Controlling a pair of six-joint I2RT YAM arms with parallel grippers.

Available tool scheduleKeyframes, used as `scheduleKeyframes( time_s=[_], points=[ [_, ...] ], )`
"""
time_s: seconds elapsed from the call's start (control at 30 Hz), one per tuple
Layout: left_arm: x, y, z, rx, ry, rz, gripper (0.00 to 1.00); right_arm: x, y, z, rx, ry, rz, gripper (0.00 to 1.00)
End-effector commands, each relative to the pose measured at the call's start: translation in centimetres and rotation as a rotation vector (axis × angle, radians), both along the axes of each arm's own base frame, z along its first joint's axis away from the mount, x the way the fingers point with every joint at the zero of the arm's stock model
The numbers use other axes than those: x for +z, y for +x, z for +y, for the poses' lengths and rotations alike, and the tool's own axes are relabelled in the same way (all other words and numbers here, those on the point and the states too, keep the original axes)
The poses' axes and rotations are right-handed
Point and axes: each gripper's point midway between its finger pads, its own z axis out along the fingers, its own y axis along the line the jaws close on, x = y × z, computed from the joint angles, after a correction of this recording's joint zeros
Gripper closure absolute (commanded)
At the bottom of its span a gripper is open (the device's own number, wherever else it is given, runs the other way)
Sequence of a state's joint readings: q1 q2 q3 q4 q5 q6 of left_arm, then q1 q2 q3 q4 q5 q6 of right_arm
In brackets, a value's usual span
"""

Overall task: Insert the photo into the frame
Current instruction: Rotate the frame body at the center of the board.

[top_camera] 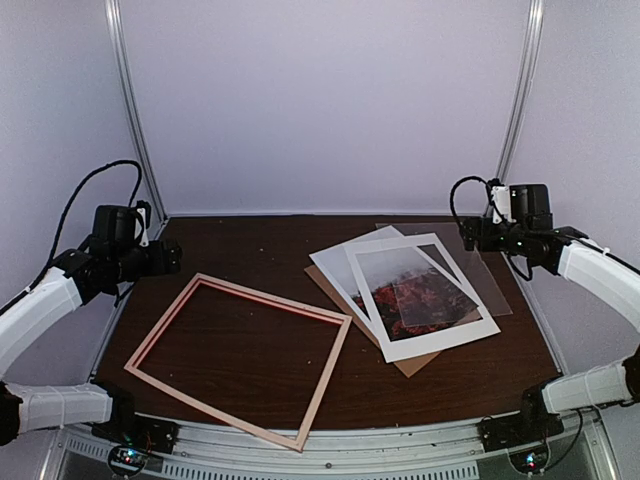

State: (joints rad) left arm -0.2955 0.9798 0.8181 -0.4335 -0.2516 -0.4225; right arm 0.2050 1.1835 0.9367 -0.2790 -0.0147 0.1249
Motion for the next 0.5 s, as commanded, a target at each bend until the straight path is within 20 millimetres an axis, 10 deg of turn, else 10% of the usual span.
scheduleKeyframes(
  time_s=[0.0,0.47],
  points=[
    [0.6,0.4,0.0,0.015,-0.016,-0.039,0.03,0.7,-0.3,0.1,0.009,-0.013,-0.036,0.0],
    [-1.3,0.0,0.5,0.062,-0.015,0.035,0.02,0.0,-0.1,0.9,0.015,-0.048,0.022,0.0]
  ],
)
